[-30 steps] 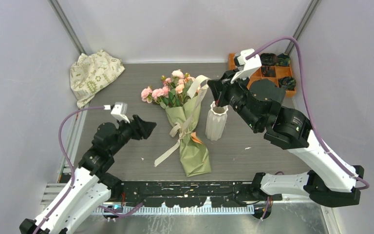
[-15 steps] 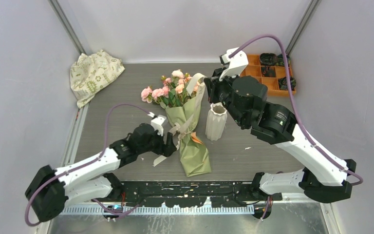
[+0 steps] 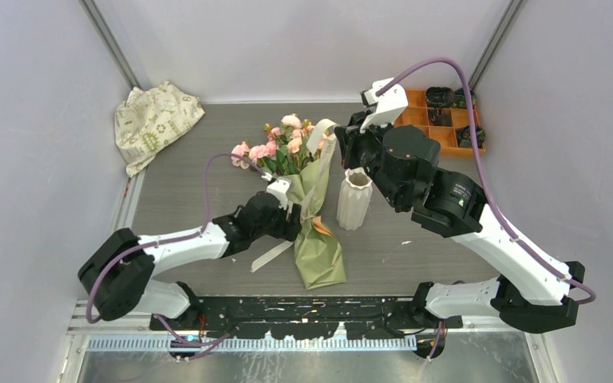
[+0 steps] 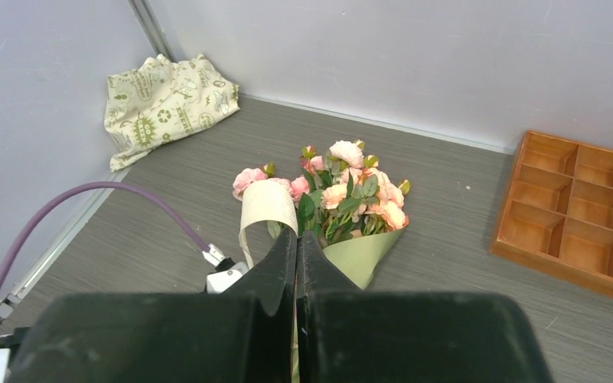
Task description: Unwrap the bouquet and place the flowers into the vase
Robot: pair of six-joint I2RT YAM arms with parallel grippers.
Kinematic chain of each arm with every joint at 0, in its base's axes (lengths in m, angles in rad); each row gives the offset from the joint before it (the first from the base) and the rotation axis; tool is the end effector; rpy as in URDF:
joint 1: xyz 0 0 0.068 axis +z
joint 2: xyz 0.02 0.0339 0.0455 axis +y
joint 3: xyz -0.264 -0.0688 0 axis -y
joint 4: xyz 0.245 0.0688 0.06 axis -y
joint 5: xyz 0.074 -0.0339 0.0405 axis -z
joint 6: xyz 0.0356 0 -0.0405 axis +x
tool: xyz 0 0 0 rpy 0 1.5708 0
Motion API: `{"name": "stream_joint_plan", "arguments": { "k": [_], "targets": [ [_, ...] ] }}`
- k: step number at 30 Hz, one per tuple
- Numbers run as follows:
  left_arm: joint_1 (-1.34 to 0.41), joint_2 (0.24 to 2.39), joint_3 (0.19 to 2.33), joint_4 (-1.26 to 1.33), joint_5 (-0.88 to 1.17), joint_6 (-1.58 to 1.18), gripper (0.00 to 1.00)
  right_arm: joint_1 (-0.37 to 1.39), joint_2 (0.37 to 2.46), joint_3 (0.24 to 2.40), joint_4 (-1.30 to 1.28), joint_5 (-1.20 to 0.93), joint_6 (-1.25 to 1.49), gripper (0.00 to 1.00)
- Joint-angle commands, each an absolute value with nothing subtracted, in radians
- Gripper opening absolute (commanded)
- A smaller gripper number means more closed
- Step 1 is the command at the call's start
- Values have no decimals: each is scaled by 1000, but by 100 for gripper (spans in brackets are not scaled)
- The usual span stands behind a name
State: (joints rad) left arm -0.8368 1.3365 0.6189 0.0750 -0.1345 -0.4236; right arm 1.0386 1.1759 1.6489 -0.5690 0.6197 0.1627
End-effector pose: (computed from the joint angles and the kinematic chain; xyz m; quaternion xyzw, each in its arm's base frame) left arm 0.1846 -0.1974 0.1889 0.1536 0.8794 -0.2146 0.3962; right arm 0.1252 0.1719 0.5123 -0.1133 0.7254 0.1757 0.6558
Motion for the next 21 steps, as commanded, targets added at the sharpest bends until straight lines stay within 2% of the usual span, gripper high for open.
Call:
{"name": "stream_joint_plan", "arguments": {
  "k": [1,5,8,16,21],
  "targets": [
    [-845,1409,707,167,-163,-407,74,1037,1147,1652,-502,621,147,1],
    [-872,1459,746,140,-170,-415,63,1037,1144,1650,-498,636,134,1],
    [-893,1459,752,110,-182,-435,60,1037,1138,1638,-493,644,132,1],
    [-914,1301,753,-96,-356,-484,67,1036,1138,1628,-490,643,130,1],
    [-918,1168,715,-137,-356,-518,70,1035,1144,1622,-484,641,134,2]
  ]
}}
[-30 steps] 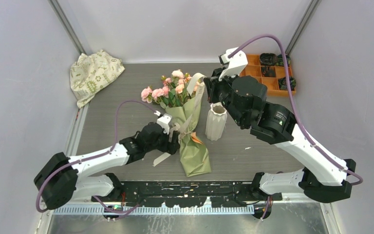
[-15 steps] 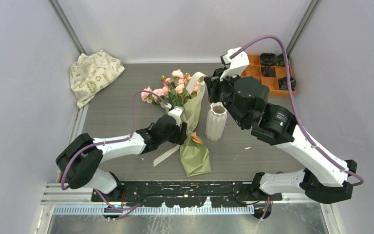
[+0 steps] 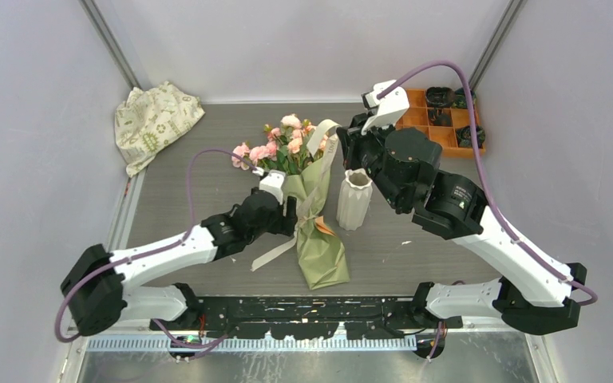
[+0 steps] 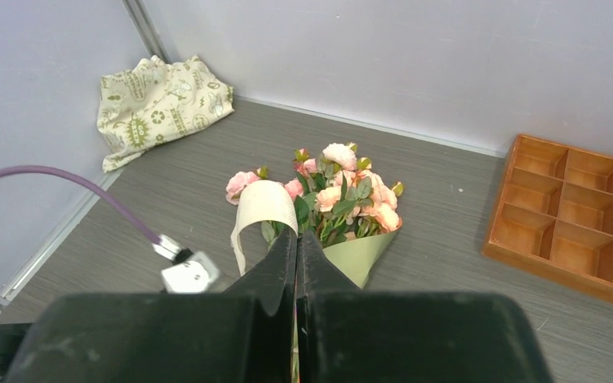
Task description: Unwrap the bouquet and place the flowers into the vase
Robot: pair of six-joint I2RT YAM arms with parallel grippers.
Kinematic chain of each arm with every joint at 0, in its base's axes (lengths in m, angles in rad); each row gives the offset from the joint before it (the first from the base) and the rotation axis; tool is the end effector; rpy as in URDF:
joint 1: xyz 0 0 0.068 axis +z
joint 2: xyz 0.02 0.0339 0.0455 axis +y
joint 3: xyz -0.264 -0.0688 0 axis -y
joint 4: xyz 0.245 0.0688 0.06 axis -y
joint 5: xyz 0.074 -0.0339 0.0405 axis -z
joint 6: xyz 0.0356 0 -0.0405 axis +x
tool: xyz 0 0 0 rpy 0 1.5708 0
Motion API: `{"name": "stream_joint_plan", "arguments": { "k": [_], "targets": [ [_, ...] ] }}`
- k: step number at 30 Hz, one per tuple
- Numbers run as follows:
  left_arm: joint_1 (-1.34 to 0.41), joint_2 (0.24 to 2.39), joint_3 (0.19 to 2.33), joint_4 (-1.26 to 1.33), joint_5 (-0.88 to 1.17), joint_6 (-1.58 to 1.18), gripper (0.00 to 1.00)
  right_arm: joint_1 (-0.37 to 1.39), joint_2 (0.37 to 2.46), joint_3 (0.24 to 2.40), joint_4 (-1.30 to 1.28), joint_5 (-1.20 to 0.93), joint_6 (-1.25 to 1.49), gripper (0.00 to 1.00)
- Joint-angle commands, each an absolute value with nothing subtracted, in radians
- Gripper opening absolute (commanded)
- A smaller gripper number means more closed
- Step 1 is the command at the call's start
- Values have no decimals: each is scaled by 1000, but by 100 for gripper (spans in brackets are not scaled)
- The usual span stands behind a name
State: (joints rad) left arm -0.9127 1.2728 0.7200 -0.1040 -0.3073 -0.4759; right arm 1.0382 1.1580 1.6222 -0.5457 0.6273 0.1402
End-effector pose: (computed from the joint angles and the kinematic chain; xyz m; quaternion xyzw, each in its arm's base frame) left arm 0.1724 -0.2054 0.2224 0.1262 0.8804 -0.1735 0.4230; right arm 0.1240 0.1693 0.5103 -0.1152 0.7209 0.1696 0.6620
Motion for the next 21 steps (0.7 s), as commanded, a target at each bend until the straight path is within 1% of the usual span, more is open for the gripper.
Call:
{"name": "stream_joint_plan", "arguments": {
  "k": [1,2,3,4,6,10,15,21],
  "targets": [
    [-917,1157,703,-122,-346,-523,70,1035,1143,1620,-481,641,134,3],
    [-917,1154,692,-95,-333,-524,70,1035,1146,1620,-480,641,136,3],
    [-917,1161,686,-76,-320,-527,66,1035,1148,1620,-478,639,136,4],
    [-917,1182,685,-63,-303,-528,59,1035,1149,1621,-477,639,136,4],
    [-917,1228,698,-44,-248,-535,49,1033,1152,1624,-480,639,135,4],
    [-948,1305,728,-12,-215,-551,41,1032,1152,1625,-480,649,131,4],
    [-978,1345,747,-9,-245,-551,39,1029,1146,1616,-476,654,130,4],
    [-979,1385,760,28,-293,-525,46,1027,1139,1606,-475,649,132,4]
  ]
}}
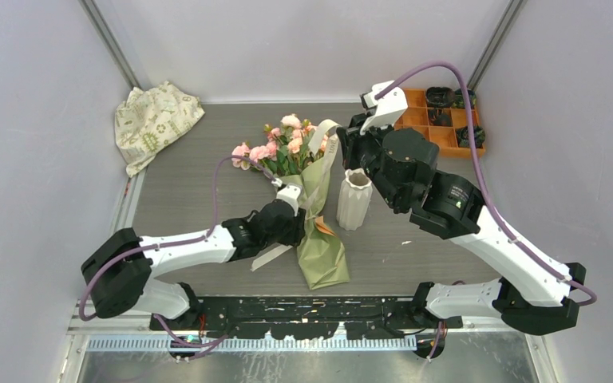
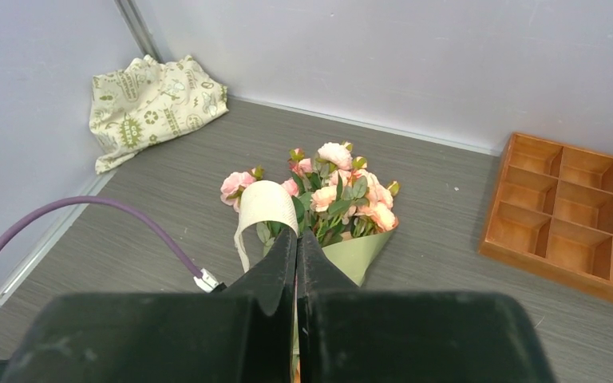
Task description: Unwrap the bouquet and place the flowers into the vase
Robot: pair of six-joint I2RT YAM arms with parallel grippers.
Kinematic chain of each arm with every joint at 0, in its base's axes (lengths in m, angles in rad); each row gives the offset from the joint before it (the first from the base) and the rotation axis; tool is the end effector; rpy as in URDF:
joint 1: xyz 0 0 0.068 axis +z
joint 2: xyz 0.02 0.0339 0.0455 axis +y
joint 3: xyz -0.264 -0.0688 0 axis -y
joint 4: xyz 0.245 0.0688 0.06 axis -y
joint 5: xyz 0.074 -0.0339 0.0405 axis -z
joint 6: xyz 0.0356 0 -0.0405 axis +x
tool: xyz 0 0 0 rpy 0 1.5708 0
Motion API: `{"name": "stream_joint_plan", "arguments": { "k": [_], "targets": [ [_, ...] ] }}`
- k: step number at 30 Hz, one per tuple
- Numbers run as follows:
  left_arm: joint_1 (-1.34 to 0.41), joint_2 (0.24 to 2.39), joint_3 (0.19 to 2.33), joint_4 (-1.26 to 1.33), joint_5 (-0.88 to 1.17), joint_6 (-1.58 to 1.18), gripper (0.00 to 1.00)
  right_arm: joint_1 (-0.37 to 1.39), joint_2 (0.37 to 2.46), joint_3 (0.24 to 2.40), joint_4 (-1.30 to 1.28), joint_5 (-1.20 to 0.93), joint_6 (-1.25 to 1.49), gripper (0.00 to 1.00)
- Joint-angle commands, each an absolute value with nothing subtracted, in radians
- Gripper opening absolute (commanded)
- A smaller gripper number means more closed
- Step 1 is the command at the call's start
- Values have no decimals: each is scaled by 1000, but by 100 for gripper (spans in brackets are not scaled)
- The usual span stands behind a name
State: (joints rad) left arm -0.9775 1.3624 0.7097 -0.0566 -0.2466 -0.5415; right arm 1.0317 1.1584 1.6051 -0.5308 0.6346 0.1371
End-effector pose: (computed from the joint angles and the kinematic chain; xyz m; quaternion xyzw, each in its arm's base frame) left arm 0.1631 -0.2263 0.2000 0.1449 0.8915 -0.2043 0.3774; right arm 0.1267 0.1707 0.5067 -0.1122 0.7220 0.1631 0.6630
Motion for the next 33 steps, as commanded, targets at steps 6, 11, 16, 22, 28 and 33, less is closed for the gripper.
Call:
{"name": "stream_joint_plan", "arguments": {
  "k": [6,11,16,22,28,33],
  "targets": [
    [-978,1485,811,24,-323,-498,47,1027,1128,1605,-476,652,132,4],
    [-978,1521,815,36,-355,-480,42,1027,1118,1599,-474,652,132,5],
    [-977,1508,842,-33,-366,-475,12,1027,1125,1600,-470,655,128,5],
    [-979,1293,845,-206,-425,-502,3,1026,1150,1609,-470,656,125,5],
    [-979,980,834,-375,-529,-499,3,1014,1189,1615,-458,632,138,5],
    [-978,790,877,-472,-654,-459,3,990,1251,1642,-459,580,162,5]
  ]
}}
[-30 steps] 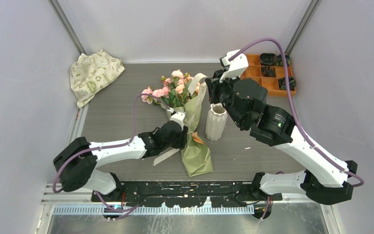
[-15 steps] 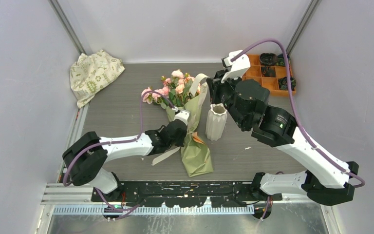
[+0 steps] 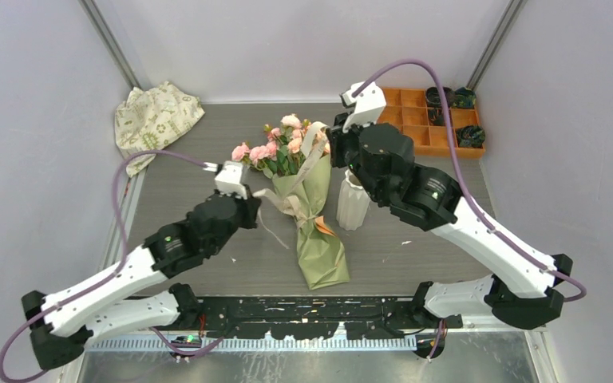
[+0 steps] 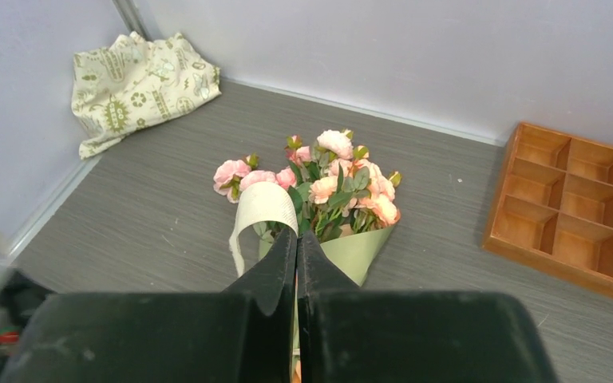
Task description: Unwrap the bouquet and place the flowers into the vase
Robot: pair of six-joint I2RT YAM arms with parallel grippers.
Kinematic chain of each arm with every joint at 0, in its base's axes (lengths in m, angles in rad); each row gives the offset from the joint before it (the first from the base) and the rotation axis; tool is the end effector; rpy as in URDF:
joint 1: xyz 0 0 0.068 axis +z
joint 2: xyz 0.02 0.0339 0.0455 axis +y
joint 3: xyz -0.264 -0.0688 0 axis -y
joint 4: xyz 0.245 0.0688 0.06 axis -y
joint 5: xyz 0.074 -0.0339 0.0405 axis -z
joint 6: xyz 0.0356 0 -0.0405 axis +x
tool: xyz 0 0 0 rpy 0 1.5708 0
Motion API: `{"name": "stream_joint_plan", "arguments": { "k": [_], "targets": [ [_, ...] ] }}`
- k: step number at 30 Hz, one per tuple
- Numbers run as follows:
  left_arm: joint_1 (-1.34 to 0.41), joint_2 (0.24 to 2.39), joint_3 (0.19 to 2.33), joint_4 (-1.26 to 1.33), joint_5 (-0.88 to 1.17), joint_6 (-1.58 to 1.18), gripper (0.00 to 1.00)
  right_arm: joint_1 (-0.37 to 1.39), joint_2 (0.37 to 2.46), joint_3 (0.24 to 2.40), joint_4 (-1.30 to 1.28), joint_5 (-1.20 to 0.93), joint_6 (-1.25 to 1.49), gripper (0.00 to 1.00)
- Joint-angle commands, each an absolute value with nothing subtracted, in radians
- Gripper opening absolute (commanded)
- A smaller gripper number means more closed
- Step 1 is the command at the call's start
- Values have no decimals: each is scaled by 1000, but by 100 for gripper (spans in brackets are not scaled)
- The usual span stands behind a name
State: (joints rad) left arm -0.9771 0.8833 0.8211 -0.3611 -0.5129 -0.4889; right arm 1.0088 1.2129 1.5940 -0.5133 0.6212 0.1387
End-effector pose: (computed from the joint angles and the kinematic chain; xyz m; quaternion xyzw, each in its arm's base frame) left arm 0.1244 -0.1531 0.3190 0.0628 0.8216 -0.1930 0.5327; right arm 0.1426 0.1875 0.4940 -0.1193 0.7344 0.1474 0.6517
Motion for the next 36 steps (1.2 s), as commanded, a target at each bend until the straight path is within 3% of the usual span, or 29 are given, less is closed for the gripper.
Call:
{"name": "stream_joint_plan", "arguments": {
  "k": [1,13,21,24,29,33,36],
  "targets": [
    [-978,770,889,-485,-679,-447,3,983,1267,1649,-459,562,168,5],
    [-940,817,996,-516,-1151,-392,12,850,1559,1840,-482,339,226,8],
    [-721,795,1006,-524,-1080,-426,12,768,1814,2096,-528,208,250,8],
    [-662,803,1012,-540,-1070,-456,16,753,1899,2207,-558,180,253,9],
    [-632,837,1010,-530,-942,-467,42,744,1969,2312,-609,194,231,38],
    [-633,840,978,-491,-824,-477,55,741,1872,2158,-549,217,220,62],
    [-632,834,967,-476,-745,-479,63,739,1770,1994,-524,209,222,72]
  ]
}}
